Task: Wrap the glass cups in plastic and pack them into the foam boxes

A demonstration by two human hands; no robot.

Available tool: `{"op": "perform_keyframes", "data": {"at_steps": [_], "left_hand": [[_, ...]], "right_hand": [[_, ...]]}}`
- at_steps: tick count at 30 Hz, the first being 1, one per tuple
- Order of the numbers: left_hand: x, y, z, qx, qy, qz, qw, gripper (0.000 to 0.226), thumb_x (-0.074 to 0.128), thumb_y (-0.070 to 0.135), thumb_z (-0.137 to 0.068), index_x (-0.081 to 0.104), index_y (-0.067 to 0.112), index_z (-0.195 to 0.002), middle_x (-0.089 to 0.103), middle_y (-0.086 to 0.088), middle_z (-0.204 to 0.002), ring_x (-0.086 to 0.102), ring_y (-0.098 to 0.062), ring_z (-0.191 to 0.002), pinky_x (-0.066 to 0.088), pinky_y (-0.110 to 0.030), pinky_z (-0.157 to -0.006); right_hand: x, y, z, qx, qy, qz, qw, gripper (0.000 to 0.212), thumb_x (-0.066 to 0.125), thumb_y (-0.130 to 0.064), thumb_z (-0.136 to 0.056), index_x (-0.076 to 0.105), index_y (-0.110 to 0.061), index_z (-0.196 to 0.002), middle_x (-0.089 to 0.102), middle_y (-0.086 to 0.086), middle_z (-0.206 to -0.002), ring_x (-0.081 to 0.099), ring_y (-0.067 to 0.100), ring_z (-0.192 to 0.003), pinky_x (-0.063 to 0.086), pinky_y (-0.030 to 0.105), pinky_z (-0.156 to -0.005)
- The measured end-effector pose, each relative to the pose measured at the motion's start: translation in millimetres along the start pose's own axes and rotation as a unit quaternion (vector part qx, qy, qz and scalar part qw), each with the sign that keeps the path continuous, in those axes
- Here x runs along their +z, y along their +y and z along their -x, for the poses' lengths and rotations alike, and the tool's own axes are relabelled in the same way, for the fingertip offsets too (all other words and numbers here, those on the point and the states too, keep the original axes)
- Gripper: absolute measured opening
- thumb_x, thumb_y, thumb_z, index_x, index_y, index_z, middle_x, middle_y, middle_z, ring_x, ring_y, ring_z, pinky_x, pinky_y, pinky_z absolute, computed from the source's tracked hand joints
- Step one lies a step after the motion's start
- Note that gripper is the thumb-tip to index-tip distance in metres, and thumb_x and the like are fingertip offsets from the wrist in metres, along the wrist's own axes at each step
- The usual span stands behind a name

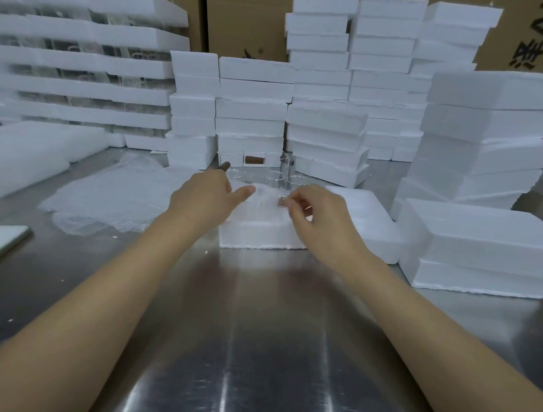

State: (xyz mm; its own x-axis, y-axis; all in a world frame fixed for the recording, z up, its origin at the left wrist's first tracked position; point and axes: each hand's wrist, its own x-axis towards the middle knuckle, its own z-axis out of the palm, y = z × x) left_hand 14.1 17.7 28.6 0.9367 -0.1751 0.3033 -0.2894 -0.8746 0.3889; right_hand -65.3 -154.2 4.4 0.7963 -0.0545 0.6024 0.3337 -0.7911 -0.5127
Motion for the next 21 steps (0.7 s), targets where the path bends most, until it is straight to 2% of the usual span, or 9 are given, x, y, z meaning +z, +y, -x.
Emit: {"op": "perform_keyframes", "data": {"at_steps": [2,5,6,8,10,13,17,19,21], "left_hand": [[0,-2,0,0.015,0.026,0.049,0.998,0.045,0.055,0.052,-0.091,0.062,0.008,-0.096,0.064,0.002,-0.116,0.057,-0.016,-0.080,0.043,-0.030,-0.070],[1,0,4,0.163,0.112,0.095,0.976,0.025,0.056,0.042,-0.092,0.057,0.017,-0.091,0.058,0.005,-0.093,0.056,-0.016,-0.089,0.044,-0.032,-0.075],[1,3,6,0.205,0.104,0.097,0.968,0.029,0.053,0.047,-0.092,0.057,0.018,-0.089,0.059,0.007,-0.089,0.056,-0.014,-0.087,0.045,-0.032,-0.076],[7,8,11,0.231,0.047,0.088,0.968,0.043,0.049,0.062,-0.086,0.058,0.020,-0.088,0.063,0.009,-0.086,0.059,-0.012,-0.084,0.047,-0.031,-0.076],[18,7,11,0.230,0.017,0.056,0.972,0.044,0.054,0.060,-0.085,0.055,0.018,-0.094,0.063,0.007,-0.090,0.059,-0.016,-0.088,0.047,-0.033,-0.076],[28,5,8,0.256,0.039,0.033,0.965,0.032,0.052,0.044,-0.095,0.052,0.014,-0.104,0.056,0.003,-0.086,0.055,-0.021,-0.093,0.041,-0.031,-0.073],[31,7,6,0.266,0.047,0.017,0.963,0.024,0.046,0.038,-0.098,0.050,0.014,-0.100,0.053,0.002,-0.078,0.050,-0.023,-0.086,0.030,-0.030,-0.067],[31,7,9,0.276,0.062,0.013,0.959,0.022,0.050,0.036,-0.097,0.051,0.014,-0.095,0.052,0.001,-0.079,0.050,-0.024,-0.083,0.031,-0.032,-0.065],[30,7,10,0.284,0.087,-0.001,0.955,0.025,0.056,0.035,-0.094,0.059,0.011,-0.094,0.051,-0.004,-0.090,0.049,-0.026,-0.088,0.039,-0.034,-0.073]], "right_hand": [[-6,-3,-1,0.011,0.048,0.042,0.998,0.012,0.051,-0.011,-0.091,0.063,-0.012,-0.089,0.062,0.000,-0.092,0.054,0.015,-0.085,0.044,0.031,-0.081],[-17,2,-5,0.050,0.030,0.213,0.975,0.029,0.048,-0.005,-0.084,0.062,-0.012,-0.108,0.060,0.006,-0.110,0.050,0.027,-0.103,0.036,0.036,-0.087],[-20,3,-5,0.077,0.015,0.260,0.962,0.033,0.048,-0.007,-0.083,0.060,-0.011,-0.114,0.056,0.008,-0.115,0.047,0.030,-0.107,0.034,0.037,-0.087],[-28,6,-6,0.139,-0.005,0.302,0.943,0.036,0.048,-0.010,-0.084,0.054,-0.009,-0.120,0.050,0.011,-0.121,0.043,0.033,-0.111,0.034,0.038,-0.086],[-34,10,-7,0.193,-0.022,0.285,0.939,0.037,0.048,-0.014,-0.087,0.050,-0.008,-0.123,0.046,0.013,-0.124,0.043,0.034,-0.114,0.037,0.039,-0.086],[-41,18,-9,0.254,-0.068,0.235,0.936,0.038,0.048,-0.024,-0.090,0.048,-0.012,-0.126,0.049,0.010,-0.126,0.050,0.031,-0.114,0.037,0.036,-0.082],[-37,27,-8,0.265,-0.069,0.197,0.941,0.035,0.047,-0.028,-0.092,0.049,-0.014,-0.124,0.051,0.006,-0.129,0.051,0.028,-0.114,0.036,0.033,-0.078],[-37,32,-8,0.272,-0.066,0.184,0.942,0.039,0.047,-0.033,-0.095,0.047,-0.015,-0.129,0.051,0.006,-0.130,0.051,0.028,-0.115,0.039,0.034,-0.081],[-39,36,-8,0.286,-0.057,0.158,0.944,0.043,0.050,-0.037,-0.093,0.047,-0.015,-0.131,0.054,0.007,-0.126,0.053,0.029,-0.113,0.044,0.035,-0.088]]}}
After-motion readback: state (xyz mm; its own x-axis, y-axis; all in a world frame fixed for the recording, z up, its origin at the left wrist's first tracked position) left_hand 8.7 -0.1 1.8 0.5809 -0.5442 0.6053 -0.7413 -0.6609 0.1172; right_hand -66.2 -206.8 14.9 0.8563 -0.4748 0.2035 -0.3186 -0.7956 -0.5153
